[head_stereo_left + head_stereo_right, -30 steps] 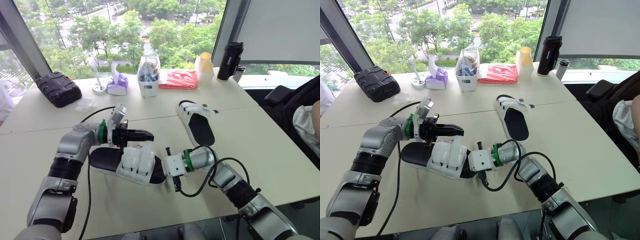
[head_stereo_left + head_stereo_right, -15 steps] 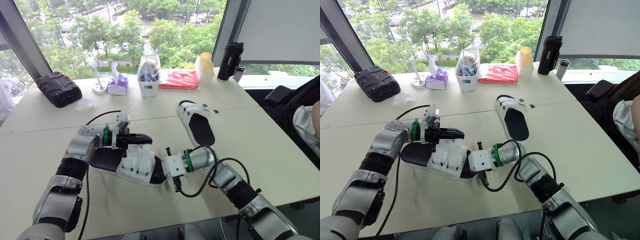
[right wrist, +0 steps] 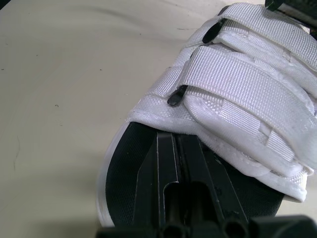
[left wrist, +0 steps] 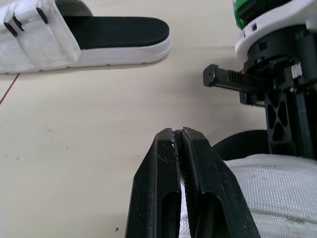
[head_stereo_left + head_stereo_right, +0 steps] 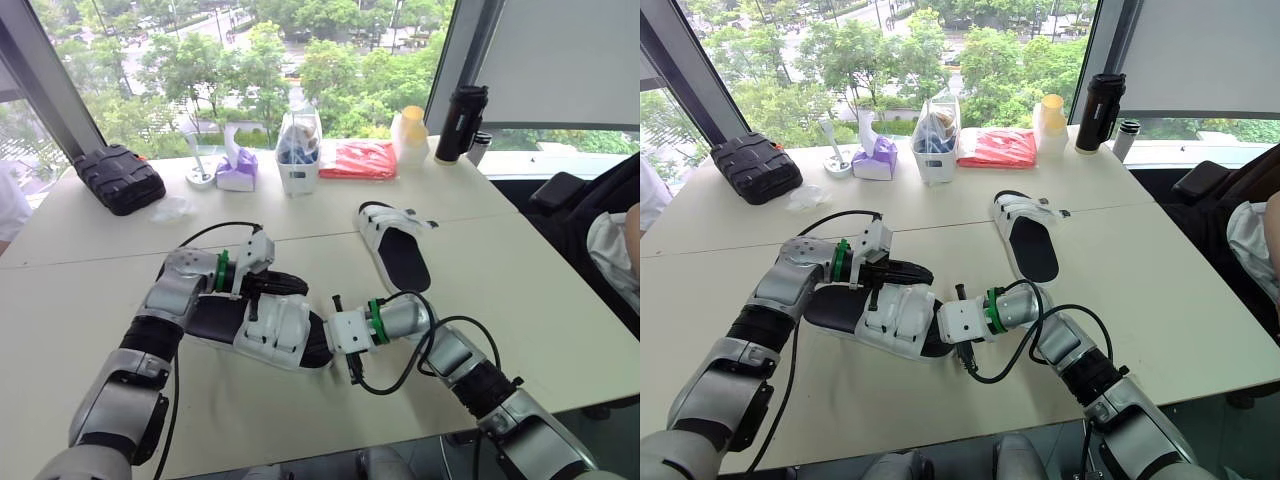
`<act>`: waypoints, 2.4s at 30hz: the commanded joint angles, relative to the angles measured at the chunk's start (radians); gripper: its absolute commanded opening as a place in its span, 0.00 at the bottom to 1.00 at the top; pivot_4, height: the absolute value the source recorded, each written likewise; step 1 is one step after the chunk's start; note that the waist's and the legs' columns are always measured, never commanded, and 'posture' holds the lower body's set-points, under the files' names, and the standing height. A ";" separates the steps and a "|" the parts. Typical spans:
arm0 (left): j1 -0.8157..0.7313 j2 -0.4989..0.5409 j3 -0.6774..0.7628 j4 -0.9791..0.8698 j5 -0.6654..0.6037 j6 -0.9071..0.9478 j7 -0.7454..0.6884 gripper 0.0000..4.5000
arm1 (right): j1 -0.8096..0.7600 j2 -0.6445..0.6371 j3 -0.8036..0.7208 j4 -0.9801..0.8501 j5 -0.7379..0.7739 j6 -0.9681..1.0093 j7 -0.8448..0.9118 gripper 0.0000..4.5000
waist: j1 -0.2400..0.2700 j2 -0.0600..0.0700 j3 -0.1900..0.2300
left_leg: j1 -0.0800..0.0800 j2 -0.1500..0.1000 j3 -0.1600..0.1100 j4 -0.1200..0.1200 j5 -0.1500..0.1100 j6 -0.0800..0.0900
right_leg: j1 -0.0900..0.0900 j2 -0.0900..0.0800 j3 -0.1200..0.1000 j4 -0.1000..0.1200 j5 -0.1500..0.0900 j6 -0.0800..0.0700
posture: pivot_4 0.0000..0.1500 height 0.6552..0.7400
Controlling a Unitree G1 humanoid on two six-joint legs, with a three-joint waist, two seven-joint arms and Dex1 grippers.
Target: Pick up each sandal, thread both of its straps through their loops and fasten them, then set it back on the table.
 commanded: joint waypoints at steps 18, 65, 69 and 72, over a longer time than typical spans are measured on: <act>-0.049 0.059 0.011 0.094 0.197 -0.220 0.304 0.99 | 0.028 0.003 0.077 0.078 -0.073 0.025 0.017 0.00 | -0.004 0.000 0.000 | -0.001 0.000 0.000 0.000 0.000 0.000 | -0.002 0.000 0.000 0.000 0.000 0.000 | 1.00 1.00; 0.058 0.124 -0.026 -0.155 -0.479 1.089 -0.057 0.58 | 0.024 -0.455 -0.312 -0.702 0.187 0.447 0.068 0.00 | 0.030 -0.009 0.019 | -0.021 -0.004 0.002 0.006 0.001 -0.001 | -0.023 -0.006 0.000 0.011 -0.001 -0.001 | 1.00 1.00; 0.041 0.103 -0.049 -0.139 -0.465 1.085 -0.073 0.13 | 0.037 -0.466 -0.312 -0.698 0.179 0.440 0.057 0.00 | 0.029 -0.009 0.019 | -0.021 -0.004 0.002 0.006 0.001 -0.001 | -0.023 -0.006 0.000 0.011 -0.001 -0.001 | 1.00 1.00; 0.023 0.071 -0.009 -0.116 -0.482 1.111 -0.044 0.00 | 0.043 -0.468 -0.304 -0.689 0.169 0.432 0.045 0.00 | 0.030 -0.009 0.019 | -0.021 -0.004 0.002 0.006 0.001 -0.001 | -0.023 -0.006 0.000 0.011 -0.001 -0.001 | 1.00 1.00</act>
